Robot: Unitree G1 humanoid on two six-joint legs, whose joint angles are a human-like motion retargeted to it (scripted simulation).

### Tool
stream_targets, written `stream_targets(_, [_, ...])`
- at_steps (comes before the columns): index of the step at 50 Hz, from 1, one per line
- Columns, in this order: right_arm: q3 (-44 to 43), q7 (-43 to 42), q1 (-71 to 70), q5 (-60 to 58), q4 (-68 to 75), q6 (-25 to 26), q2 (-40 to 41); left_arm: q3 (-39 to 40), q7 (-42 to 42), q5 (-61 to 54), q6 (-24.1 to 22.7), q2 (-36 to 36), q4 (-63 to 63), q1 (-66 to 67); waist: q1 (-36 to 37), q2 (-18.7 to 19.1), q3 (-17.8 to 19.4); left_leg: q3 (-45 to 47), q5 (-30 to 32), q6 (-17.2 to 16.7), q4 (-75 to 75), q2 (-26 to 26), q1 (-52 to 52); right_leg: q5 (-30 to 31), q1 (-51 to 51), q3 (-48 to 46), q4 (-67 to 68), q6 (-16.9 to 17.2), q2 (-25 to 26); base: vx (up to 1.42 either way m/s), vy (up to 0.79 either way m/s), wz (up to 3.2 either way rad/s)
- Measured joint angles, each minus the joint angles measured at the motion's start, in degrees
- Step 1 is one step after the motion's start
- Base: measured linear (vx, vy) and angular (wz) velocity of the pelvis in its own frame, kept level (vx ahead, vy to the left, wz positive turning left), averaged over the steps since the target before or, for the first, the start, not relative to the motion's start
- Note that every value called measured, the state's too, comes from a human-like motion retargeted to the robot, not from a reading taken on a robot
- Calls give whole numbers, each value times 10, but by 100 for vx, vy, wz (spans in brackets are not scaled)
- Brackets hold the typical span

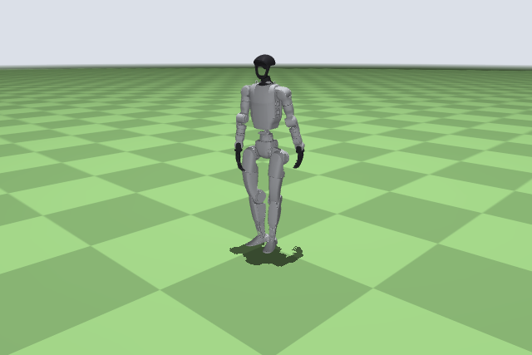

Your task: Upper body actions

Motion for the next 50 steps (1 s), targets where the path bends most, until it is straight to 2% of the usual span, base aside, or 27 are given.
stream_targets(8, [-8, 10, 27, -5, -29, -13, -13, -19, 21, 7, -3, 3, 11, -7, 10, -13, -10, 18, -19, 12, 1, -12, 18, -4, -1, 21, 22, 14, -9, 9, 13, -22])
stream_targets(12, [-18, 10, 67, -28, -50, -30, -27, -66, 44, -35, 1, 6, 43, -55, 5, -5, -5, 12, -29, 20, 11, -5, 25, -6, -23, 10, 100, 20, -15, 6, 14, 4])
stream_targets(14, [-22, -1, 89, -48, -52, -32, -34, -99, 58, -54, 3, 4, 47, -87, 2, 2, 6, 11, -31, 23, 16, 6, 30, 44, -52, -4, 177, 15, -17, -1, 12, 3])
stream_targets(18, [-35, -31, 123, -82, -35, -18, -51, -155, 81, -80, -5, -13, 31, -173, -24, 32, 47, 4, -27, 29, 25, 42, 40, 211, -170, 18, 405, 8, -15, -12, 12, 11])
stream_targets(19, [-37, -35, 133, -86, -28, -13, -57, -167, 82, -85, -10, -18, 23, -197, -40, 42, 57, -3, -24, 30, 27, 51, 40, 215, -204, 22, 459, 8, -9, -13, 16, 53])
stream_targets(20, [-40, -39, 145, -89, -21, -8, -64, -180, 82, -90, -16, -21, 16, -221, -58, 52, 67, -12, -21, 32, 30, 60, 40, 201, -237, 20, 513, 11, -5, -14, 17, 68])
stream_targets(22, [-47, -40, 162, -91, -2, 10, -77, -179, 78, -87, -19, -21, -2, -276, -98, 59, 86, -29, -16, 36, 34, 68, 36, 178, -300, -17, 610, -3, -41, -17, 15, 78])
stream_targets(26, [-63, -33, 195, -89, 43, 52, -99, -151, 102, -87, -40, -26, -49, -377, -173, 60, 124, -54, -8, 38, 45, 89, 28, 137, -427, -59, 744, -56, -85, -13, 7, 69])
stream_targets(30, [-88, -20, 247, -89, 54, 96, -114, -160, 146, -112, -78, -25, -101, -459, -215, 59, 144, -74, -9, 37, 62, 107, 19, 119, -540, -69, 795, -86, -90, 0, -2, 40])
stream_targets(33, [-105, -29, 277, -75, 54, 114, -121, -172, 161, -114, -92, -23, -142, -494, -223, 57, 153, -79, -14, 38, 74, 115, 19, 116, -581, -82, 787, -107, -85, 0, 0, 0])
stream_targets(36, [-117, -39, 283, -54, 54, 116, -122, -177, 150, -107, -96, -18, -171, -512, -228, 51, 162, -71, -20, 36, 80, 119, 26, 120, -581, -90, 755, -109, -74, -2, -1, -21])
stream_targets(40, [-121, -34, 265, -41, 54, 100, -115, -179, 137, -105, -100, -14, -185, -508, -230, 48, 157, -58, -24, 34, 79, 120, 29, 129, -533, -95, 691, -92, -56, -2, 0, -31])
stream_targets(50, [-96, -6, 219, -57, 14, 41, -63, -203, 114, -114, -90, -39, -114, -380, -174, 57, 95, -18, -25, 30, 52, 102, 25, 189, -266, -72, 447, -12, -12, 4, -3, -38])
